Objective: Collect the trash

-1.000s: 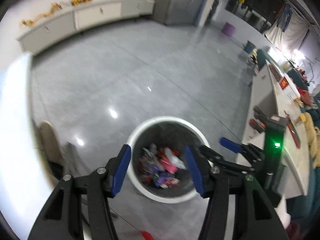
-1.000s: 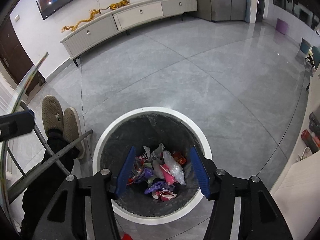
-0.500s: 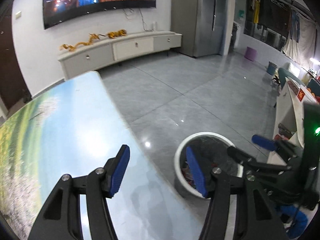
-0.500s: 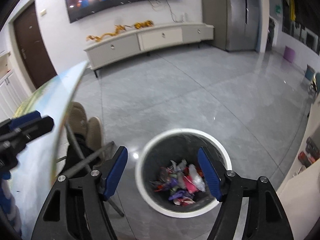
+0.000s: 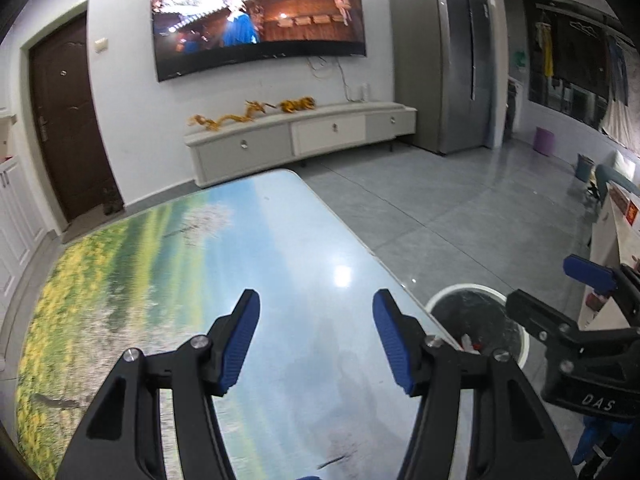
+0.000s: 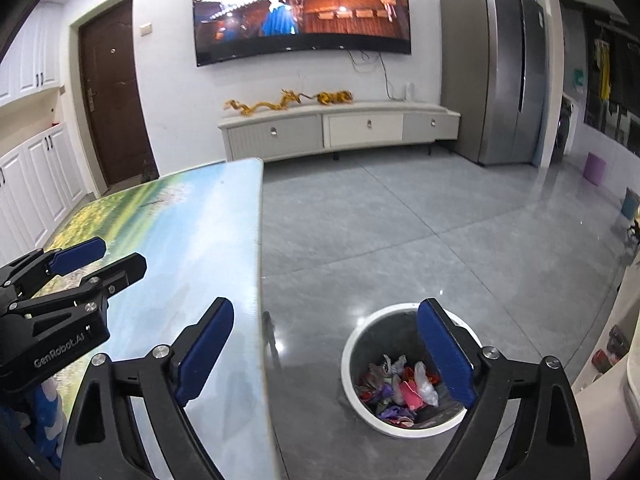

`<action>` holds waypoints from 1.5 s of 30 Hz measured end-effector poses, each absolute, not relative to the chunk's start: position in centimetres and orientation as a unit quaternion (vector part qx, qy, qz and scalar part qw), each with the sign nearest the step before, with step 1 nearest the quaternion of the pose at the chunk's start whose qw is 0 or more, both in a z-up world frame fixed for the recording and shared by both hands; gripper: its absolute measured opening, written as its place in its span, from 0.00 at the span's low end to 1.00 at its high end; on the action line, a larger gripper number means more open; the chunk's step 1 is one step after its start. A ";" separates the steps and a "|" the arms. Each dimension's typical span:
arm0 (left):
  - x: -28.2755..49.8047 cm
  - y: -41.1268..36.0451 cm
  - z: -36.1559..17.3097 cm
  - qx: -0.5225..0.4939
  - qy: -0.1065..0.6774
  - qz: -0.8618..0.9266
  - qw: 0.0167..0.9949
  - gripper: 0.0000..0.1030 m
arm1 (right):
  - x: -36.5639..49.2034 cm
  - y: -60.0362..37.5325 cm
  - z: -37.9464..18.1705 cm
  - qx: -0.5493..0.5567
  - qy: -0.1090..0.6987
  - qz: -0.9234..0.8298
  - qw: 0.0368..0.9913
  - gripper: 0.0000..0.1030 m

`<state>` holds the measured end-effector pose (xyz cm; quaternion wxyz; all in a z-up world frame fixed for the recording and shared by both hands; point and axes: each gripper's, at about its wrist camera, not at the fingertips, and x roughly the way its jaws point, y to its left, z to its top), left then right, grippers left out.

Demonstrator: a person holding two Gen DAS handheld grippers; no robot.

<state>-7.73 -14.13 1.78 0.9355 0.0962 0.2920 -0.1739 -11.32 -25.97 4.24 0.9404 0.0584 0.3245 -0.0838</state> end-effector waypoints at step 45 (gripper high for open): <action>-10.5 -9.8 3.1 0.067 0.251 -0.127 0.957 0.77 | -14.3 -23.9 6.3 0.044 0.274 -0.125 0.953 0.99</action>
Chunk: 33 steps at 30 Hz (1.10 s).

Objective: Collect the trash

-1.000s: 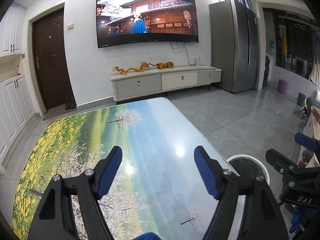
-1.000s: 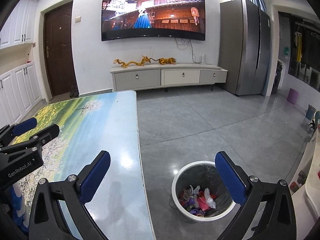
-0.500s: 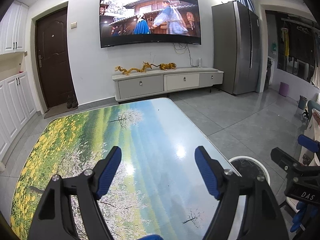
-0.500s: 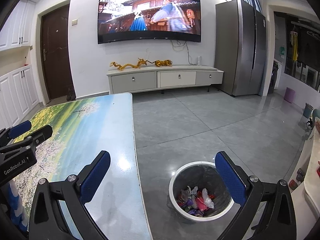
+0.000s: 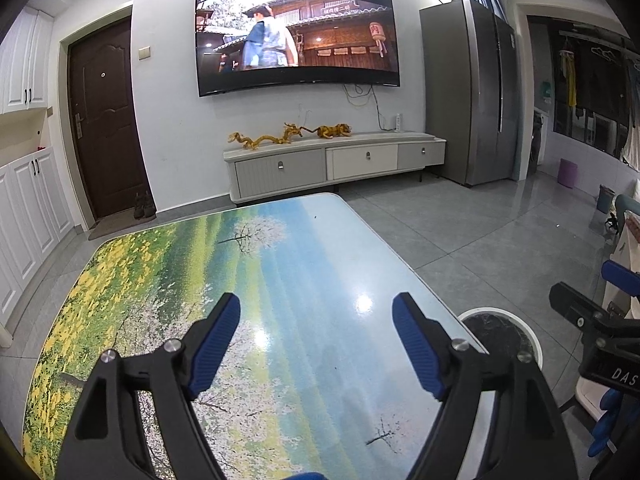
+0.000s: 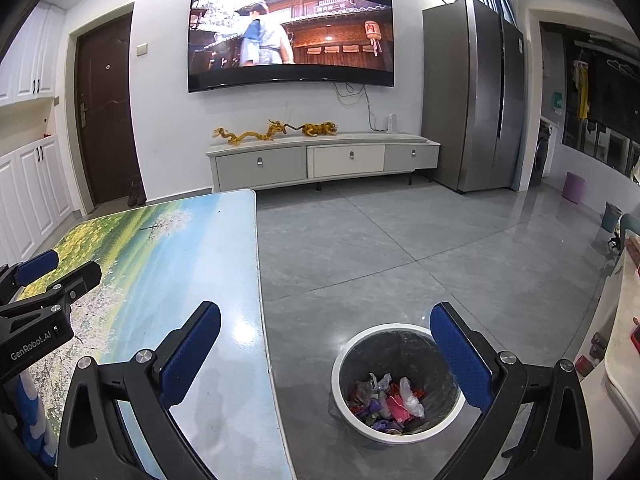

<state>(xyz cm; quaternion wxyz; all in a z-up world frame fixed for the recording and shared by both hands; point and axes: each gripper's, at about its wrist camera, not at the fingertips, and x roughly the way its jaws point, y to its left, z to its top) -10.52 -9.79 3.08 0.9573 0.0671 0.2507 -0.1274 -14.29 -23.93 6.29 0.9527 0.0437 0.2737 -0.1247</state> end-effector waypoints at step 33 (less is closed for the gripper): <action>-10.5 -10.0 3.1 0.071 0.250 -0.131 0.957 0.81 | -14.4 -23.8 6.2 0.046 0.274 -0.129 0.952 0.99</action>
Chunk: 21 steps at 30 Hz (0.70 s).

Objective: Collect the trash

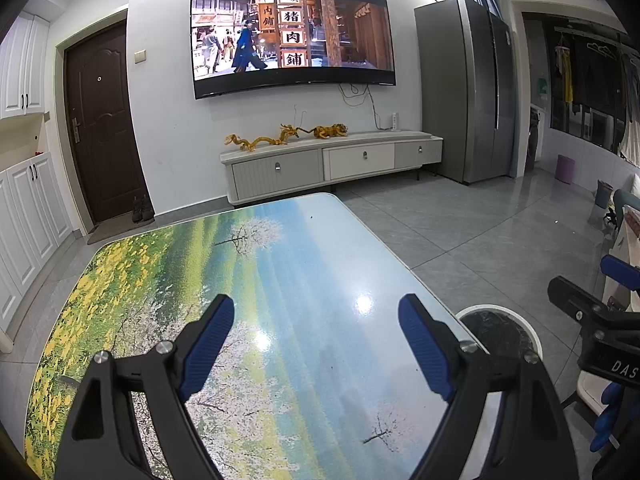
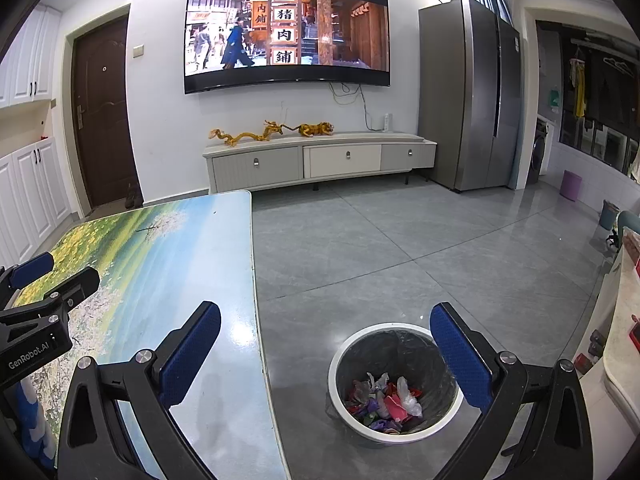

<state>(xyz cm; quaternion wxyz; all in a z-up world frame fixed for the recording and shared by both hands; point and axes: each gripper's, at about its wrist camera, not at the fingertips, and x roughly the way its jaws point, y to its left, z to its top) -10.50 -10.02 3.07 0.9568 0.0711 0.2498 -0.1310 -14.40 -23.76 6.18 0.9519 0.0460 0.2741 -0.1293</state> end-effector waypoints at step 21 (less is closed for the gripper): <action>-10.2 -9.8 2.9 0.072 0.255 -0.132 0.955 0.81 | -14.3 -23.5 6.3 0.046 0.276 -0.132 0.951 0.99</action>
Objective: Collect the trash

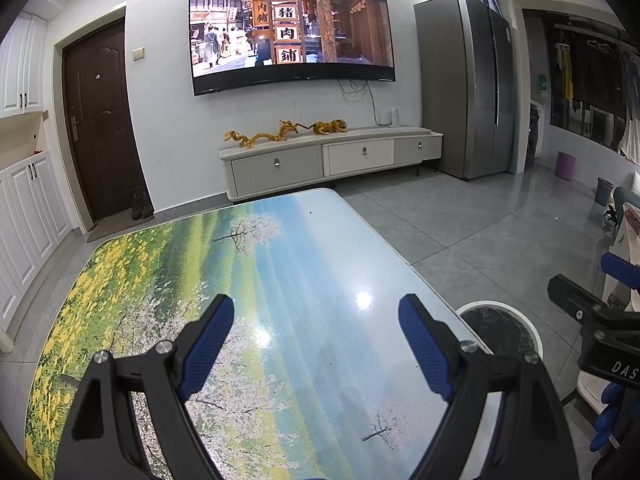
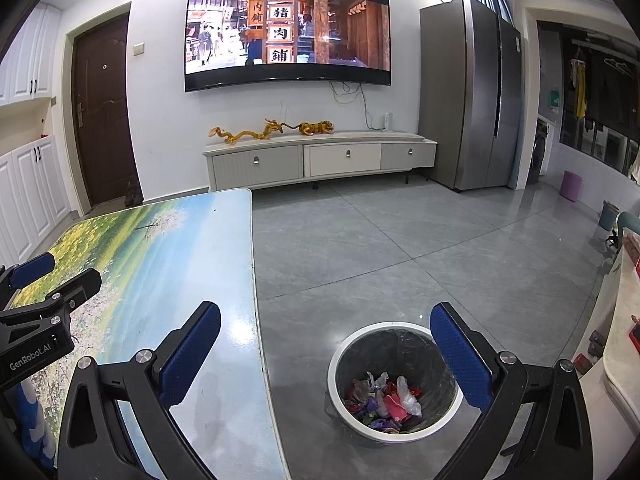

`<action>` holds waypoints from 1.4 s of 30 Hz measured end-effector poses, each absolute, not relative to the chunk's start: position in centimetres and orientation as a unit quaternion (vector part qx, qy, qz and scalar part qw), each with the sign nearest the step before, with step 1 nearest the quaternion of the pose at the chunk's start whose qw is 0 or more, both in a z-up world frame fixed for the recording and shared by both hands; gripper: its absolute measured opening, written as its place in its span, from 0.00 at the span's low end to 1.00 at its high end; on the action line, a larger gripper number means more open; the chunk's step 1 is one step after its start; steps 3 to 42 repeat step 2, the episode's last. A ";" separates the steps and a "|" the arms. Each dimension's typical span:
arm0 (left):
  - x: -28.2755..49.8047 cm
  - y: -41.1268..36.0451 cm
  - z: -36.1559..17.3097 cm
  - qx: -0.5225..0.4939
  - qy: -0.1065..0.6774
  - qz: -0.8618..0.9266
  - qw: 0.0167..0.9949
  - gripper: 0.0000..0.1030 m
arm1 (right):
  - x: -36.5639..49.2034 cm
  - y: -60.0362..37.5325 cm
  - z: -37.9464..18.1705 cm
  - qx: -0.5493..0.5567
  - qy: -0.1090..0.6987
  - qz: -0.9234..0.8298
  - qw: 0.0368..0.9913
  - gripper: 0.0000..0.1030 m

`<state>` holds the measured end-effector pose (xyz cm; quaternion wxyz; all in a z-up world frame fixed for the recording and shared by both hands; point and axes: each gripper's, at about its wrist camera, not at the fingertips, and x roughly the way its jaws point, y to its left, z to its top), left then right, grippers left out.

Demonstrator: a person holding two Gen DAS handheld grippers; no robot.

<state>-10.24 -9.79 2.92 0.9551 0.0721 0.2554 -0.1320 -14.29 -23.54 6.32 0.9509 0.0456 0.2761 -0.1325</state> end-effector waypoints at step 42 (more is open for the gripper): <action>-10.2 -9.8 2.9 0.072 0.256 -0.132 0.955 0.81 | -14.3 -23.6 6.3 0.046 0.276 -0.133 0.951 0.99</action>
